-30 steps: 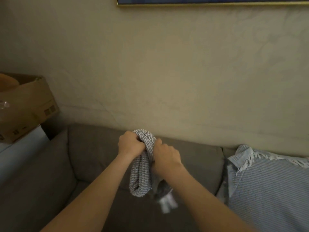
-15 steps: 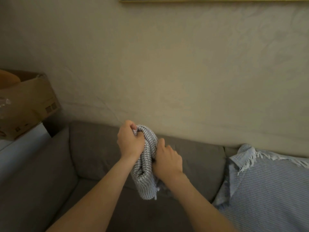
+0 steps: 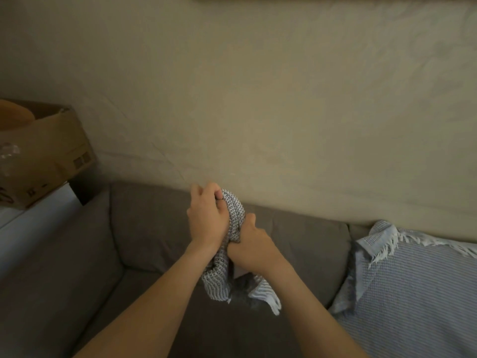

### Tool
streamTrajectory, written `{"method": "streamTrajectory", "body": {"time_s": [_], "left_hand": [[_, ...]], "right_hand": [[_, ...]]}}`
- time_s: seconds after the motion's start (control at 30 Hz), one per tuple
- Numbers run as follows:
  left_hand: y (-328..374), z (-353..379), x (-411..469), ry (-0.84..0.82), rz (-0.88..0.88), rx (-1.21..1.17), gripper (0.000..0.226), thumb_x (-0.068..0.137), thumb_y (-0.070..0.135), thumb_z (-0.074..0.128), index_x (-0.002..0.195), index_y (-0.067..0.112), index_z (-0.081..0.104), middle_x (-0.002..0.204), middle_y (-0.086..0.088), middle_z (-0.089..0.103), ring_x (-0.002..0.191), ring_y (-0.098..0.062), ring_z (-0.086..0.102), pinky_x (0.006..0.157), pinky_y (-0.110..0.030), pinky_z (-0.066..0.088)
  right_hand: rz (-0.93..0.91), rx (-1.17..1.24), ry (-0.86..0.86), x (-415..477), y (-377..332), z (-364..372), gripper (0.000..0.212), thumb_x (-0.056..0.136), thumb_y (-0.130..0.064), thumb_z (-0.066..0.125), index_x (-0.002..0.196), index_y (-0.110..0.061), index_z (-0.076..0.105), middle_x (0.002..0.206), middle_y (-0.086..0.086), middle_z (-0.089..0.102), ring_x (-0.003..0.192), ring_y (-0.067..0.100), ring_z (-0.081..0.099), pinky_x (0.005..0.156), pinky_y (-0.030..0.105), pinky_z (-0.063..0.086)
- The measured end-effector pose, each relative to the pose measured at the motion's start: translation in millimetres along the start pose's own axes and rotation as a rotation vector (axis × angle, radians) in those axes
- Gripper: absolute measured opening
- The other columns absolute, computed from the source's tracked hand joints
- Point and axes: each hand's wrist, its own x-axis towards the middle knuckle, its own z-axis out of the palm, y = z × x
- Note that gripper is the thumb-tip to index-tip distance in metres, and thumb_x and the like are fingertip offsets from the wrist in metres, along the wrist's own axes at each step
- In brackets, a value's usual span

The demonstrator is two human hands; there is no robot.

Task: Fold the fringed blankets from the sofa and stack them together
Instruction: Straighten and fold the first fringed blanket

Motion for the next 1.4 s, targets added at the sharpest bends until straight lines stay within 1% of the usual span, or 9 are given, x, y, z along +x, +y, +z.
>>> {"method": "streamTrajectory", "body": {"time_s": [0.13,0.23,0.37,0.5,0.67,0.9,1.13,1.3,1.4], "left_hand": [[3.3,-0.8,12.2,-0.158,-0.204,-0.008,0.017,0.089,0.002,0.055,0.092,0.017,0.061,0.109,-0.004,0.053,0.090,-0.025,0.050,0.081,-0.037,0.038],[11.8,-2.4,13.8,-0.228,-0.367,-0.054,0.015,0.090,0.008,0.054,0.097,0.019,0.060,0.115,-0.006,0.047,0.094,-0.031,0.052,0.087,-0.037,0.043],[16.4,2.0,10.8,-0.293,-0.468,-0.166,0.007,0.079,0.019,0.058,0.085,0.019,0.054,0.114,-0.011,0.052,0.080,-0.032,0.058,0.076,-0.041,0.056],[2.0,-4.0,9.3,-0.322,-0.411,-0.308,0.026,0.075,0.029,0.073,0.096,0.021,0.058,0.116,-0.010,0.058,0.089,-0.024,0.068,0.065,-0.046,0.066],[-23.6,-19.7,0.5,-0.505,-0.280,-0.420,0.084,0.069,0.065,0.089,0.140,0.035,0.055,0.142,0.010,0.039,0.124,-0.008,0.053,0.106,-0.032,0.051],[-43.7,-28.8,-2.5,-0.969,-0.259,-0.490,0.075,0.067,0.009,0.098,0.134,0.022,0.066,0.127,0.004,0.076,0.118,-0.014,0.072,0.109,-0.044,0.054],[-30.9,-38.5,3.7,-1.009,-0.305,-0.446,0.053,0.075,0.009,0.092,0.123,0.023,0.075,0.118,0.005,0.079,0.110,-0.014,0.075,0.101,-0.038,0.054],[-23.2,-31.8,-3.5,-0.791,-0.336,-0.558,0.049,0.073,0.014,0.093,0.118,0.027,0.077,0.112,0.006,0.081,0.103,-0.015,0.077,0.095,-0.041,0.057],[-23.6,-37.7,-3.6,-0.721,-0.428,-0.773,0.050,0.075,0.008,0.089,0.122,0.014,0.075,0.117,-0.006,0.080,0.109,-0.029,0.076,0.096,-0.045,0.058]], "right_hand": [[0.127,0.189,-0.079,1.4,5.6,8.0,0.094,0.068,-0.066,0.072,0.142,-0.021,0.035,0.133,0.002,0.042,0.124,0.021,0.046,0.097,0.042,0.049],[0.171,0.203,-0.001,-0.6,6.2,16.7,0.115,0.054,-0.072,0.083,0.142,-0.021,0.028,0.131,0.001,0.032,0.128,0.025,0.040,0.105,0.045,0.047],[0.152,-0.075,0.258,1.4,8.1,28.4,0.088,0.067,-0.060,0.082,0.123,-0.013,0.033,0.124,0.009,0.043,0.122,0.039,0.048,0.101,0.047,0.047],[0.075,-0.106,0.315,8.5,18.3,3.1,0.041,0.073,-0.041,0.072,0.100,-0.017,0.052,0.096,0.001,0.066,0.089,0.029,0.066,0.072,0.036,0.052],[0.115,0.033,0.294,10.5,17.6,-34.1,0.028,0.057,-0.040,0.068,0.071,-0.016,0.062,0.066,-0.005,0.066,0.064,0.020,0.064,0.054,0.027,0.043],[0.017,0.259,-0.035,0.4,13.6,-66.9,0.021,0.045,-0.013,0.068,0.066,-0.008,0.066,0.065,-0.001,0.063,0.067,0.019,0.059,0.068,0.043,0.051],[-0.006,0.370,-0.012,6.0,36.8,-97.8,0.072,0.058,0.005,0.089,0.121,-0.027,0.075,0.108,0.000,0.079,0.100,0.017,0.076,0.088,0.040,0.062],[-0.030,0.073,0.516,10.8,50.9,-74.7,0.089,0.067,-0.043,0.095,0.144,-0.030,0.054,0.130,-0.008,0.058,0.118,0.009,0.056,0.102,0.032,0.049],[0.064,0.399,0.608,7.3,66.0,-46.5,0.105,0.067,-0.067,0.089,0.153,-0.035,0.037,0.152,-0.006,0.048,0.135,0.013,0.050,0.113,0.042,0.045]]}}
